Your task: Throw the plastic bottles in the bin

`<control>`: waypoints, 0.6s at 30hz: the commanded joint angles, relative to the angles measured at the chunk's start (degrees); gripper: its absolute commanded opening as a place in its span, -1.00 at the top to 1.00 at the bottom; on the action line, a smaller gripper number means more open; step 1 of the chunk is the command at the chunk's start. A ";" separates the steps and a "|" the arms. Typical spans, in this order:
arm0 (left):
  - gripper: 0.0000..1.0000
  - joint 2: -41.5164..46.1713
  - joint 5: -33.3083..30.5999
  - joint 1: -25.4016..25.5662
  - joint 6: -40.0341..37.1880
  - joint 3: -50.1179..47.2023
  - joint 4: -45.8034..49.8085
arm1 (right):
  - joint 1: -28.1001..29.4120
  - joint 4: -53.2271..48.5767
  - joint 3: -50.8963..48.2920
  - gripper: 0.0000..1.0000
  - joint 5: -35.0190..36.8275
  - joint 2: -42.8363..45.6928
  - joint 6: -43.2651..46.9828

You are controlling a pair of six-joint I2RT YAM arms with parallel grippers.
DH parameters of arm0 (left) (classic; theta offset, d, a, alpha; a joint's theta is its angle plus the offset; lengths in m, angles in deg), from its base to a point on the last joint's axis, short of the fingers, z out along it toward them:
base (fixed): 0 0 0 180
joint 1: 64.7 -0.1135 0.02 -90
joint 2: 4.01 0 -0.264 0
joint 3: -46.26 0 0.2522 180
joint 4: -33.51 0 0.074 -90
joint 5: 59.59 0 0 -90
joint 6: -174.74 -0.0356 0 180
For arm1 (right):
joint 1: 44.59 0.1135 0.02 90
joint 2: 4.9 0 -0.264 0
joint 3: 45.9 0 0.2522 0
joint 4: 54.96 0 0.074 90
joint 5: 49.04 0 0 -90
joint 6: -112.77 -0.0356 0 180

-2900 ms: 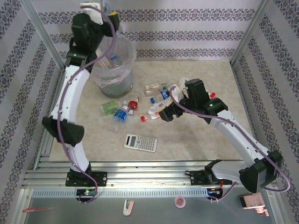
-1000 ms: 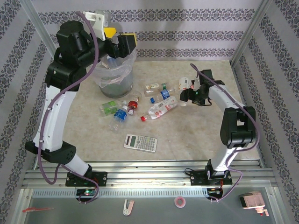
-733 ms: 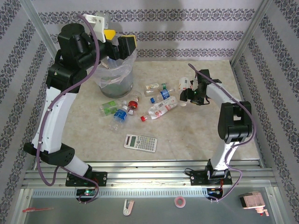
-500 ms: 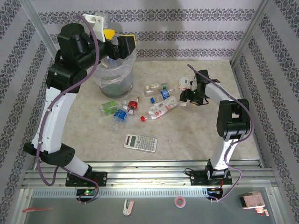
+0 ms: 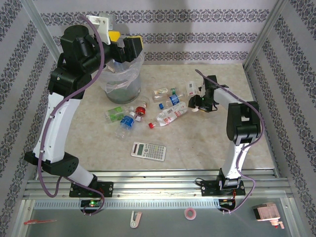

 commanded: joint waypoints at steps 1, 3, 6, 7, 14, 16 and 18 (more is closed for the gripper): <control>-1.00 1.43 -0.78 0.81 0.94 -0.55 -2.00 | 0.67 1.10 1.58 -0.24 1.44 -1.63 -1.37; -1.00 1.74 -0.87 0.85 1.07 -1.05 -2.26 | 0.76 1.35 1.54 -0.18 1.42 -2.01 -1.37; -1.00 1.96 -0.95 0.81 1.29 -1.85 -2.68 | 0.76 1.66 1.57 -0.06 1.52 -2.25 -1.47; -1.00 2.00 -0.92 0.81 1.25 -1.97 -2.71 | 0.76 1.64 1.57 -0.03 1.47 -2.39 -1.46; -1.00 2.70 -1.13 0.86 1.88 -4.06 -3.83 | 0.84 2.45 0.07 0.21 1.28 -1.69 -1.11; -1.00 2.93 -0.91 0.81 2.54 -5.18 -4.57 | 0.80 3.02 -0.81 0.27 1.49 -0.67 -0.95; -1.00 3.25 -0.68 0.87 3.14 -6.33 -5.33 | 0.83 3.13 -1.40 0.37 1.55 0.25 -0.68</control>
